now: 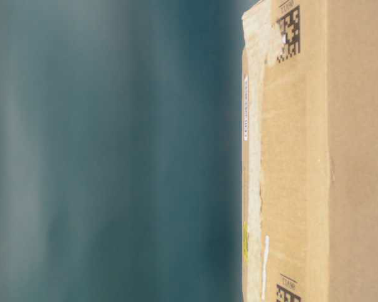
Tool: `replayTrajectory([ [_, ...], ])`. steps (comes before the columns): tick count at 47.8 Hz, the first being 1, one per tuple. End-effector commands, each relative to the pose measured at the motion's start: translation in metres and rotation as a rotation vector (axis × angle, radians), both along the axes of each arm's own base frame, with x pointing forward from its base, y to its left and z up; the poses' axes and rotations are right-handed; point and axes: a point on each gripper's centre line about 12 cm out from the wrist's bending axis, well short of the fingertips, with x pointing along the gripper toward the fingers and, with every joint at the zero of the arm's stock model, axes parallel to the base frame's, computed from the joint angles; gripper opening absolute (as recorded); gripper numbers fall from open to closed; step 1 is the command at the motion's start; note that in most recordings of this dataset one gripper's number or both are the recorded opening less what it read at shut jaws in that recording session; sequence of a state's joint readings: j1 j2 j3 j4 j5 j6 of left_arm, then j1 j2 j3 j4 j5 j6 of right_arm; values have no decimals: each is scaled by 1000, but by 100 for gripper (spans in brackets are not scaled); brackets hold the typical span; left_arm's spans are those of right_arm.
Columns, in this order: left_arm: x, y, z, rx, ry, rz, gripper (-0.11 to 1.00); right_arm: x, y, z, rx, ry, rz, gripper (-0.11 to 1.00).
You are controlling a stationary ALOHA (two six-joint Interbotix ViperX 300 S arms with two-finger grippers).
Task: Apply tape along the seams of the closed cardboard box to seal it securely.
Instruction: 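Move the left gripper down to the tape strip on the roll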
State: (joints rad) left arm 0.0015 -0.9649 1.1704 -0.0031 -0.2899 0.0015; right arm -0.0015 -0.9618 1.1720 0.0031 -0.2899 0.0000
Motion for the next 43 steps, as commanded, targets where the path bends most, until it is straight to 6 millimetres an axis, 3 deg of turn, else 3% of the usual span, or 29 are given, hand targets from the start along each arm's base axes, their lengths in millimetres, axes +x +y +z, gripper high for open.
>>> replayTrajectory([
  [1, 7, -2, -4, 51, 17, -6, 0, 3, 1, 4, -18, -5, 5, 0],
  [14, 26, -31, -3, 270, -45, -109, 0, 7, 1, -2, -15, 40, 5, 0],
  [30, 53, -82, -29, 667, -39, -266, 2, 6, 1, 6, -26, 17, 6, 0],
  [35, 64, -94, -37, 756, -26, -299, 21, 6, 2, 7, -36, 12, 8, 0],
  [43, 94, -106, -62, 909, 52, -341, 69, 6, 2, 9, -59, 4, 12, 0],
])
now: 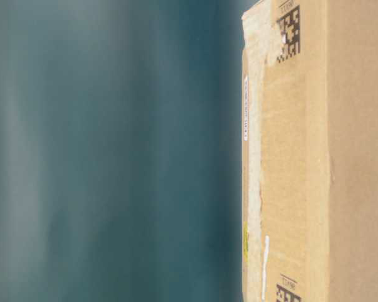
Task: Apply tape along the seams of the closed cardboard box to seal it securely.
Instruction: 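Move the left gripper down to the tape strip on the roll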
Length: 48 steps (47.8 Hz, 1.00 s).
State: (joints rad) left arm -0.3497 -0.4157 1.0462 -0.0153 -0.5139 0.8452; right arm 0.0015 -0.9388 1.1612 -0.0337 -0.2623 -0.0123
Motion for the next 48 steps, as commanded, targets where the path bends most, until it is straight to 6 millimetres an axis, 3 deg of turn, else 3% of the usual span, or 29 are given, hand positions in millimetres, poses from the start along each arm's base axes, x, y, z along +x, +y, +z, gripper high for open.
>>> replayTrajectory([
  [1, 21, -8, -4, 71, 2, -7, 70, 2, 1, 12, -12, -32, 5, 0],
  [7, 46, -17, -23, 210, 36, -30, 57, 2, 1, 12, -22, -34, 6, 0],
  [15, 77, -30, -51, 357, 94, -71, 57, 2, 1, 12, -27, -32, 7, 0],
  [28, 116, -49, -80, 497, 85, -119, 57, 3, 2, 11, -27, -29, 12, 0],
  [39, 139, -49, -102, 536, 103, -116, 56, 2, 8, 12, -32, -31, 39, 0],
  [48, 157, -47, -109, 550, 99, -104, 56, 1, 11, 12, -47, -35, 55, 0],
])
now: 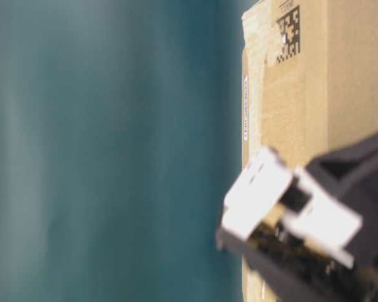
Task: Apply tape along the seams of the closed cardboard box to seal it securely.
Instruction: 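Move the left gripper down to the tape strip on the roll, then grasp the tan tape strip with the left gripper and peel it off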
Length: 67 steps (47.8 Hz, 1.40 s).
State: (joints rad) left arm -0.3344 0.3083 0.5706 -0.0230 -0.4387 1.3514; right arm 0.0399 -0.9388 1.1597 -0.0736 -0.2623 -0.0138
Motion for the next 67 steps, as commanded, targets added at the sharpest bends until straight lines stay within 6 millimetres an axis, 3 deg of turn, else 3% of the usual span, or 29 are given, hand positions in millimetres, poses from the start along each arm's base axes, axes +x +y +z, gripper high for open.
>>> replayTrajectory([
  [1, 12, -1, 12, -14, -44, 7, 56, 2, 2, 12, -8, -33, 9, 0],
  [29, 16, -20, 12, -32, -76, -24, 53, 2, 2, 11, -11, -30, 9, 0],
  [34, 16, -19, 11, -45, -61, -13, 41, 2, 2, 11, -8, -29, 9, 0],
  [43, 17, -15, 8, -42, -19, 1, 1, 3, 2, 10, -6, -23, 10, 0],
  [50, 16, -15, 9, -47, -18, 4, 0, 3, 1, 10, -3, -23, 8, 0],
  [59, 16, -15, 27, -45, -38, -2, 0, 3, 2, 10, -5, -18, 9, 0],
  [67, 17, -5, 64, -49, -76, 12, 0, 3, 2, 9, -2, -14, 9, 0],
])
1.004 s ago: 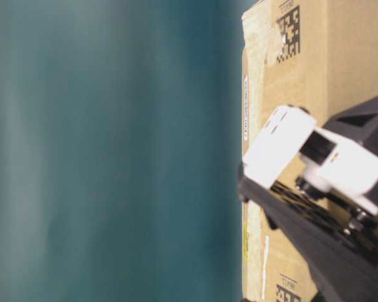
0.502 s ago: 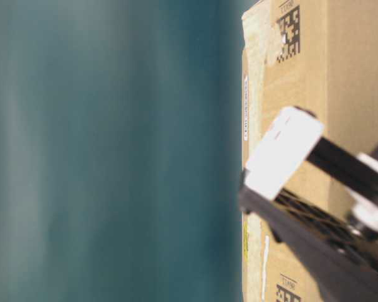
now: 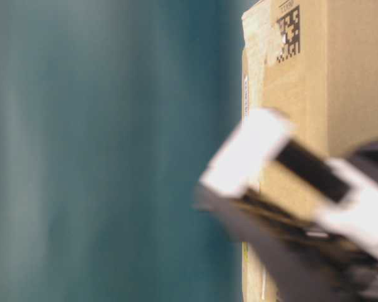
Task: Apply tape along the seams of the closed cardboard box to seal it securely.
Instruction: 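Grasp the tan tape strip with the left gripper and peel it off, then carry the tape strip over the box seam with the left gripper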
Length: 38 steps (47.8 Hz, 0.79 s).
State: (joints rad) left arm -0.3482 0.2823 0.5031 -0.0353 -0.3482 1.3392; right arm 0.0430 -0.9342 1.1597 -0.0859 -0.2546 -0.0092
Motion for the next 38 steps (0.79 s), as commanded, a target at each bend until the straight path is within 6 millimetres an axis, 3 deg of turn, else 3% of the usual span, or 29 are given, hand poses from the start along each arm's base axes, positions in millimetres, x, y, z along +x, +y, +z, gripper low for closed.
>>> replayTrajectory([
  [1, 5, 6, 45, -28, -86, 14, 0, 2, 1, 10, 6, -23, 3, 0],
  [16, -5, 32, 116, 4, -204, 38, 0, 2, 1, 8, 6, -7, 2, 0],
  [25, -7, 48, 131, 26, -235, 63, 0, 5, 0, 4, 4, 14, 0, 0],
  [38, -8, 99, 157, 102, -309, 153, 0, 5, 1, 2, 5, 22, 1, 0],
])
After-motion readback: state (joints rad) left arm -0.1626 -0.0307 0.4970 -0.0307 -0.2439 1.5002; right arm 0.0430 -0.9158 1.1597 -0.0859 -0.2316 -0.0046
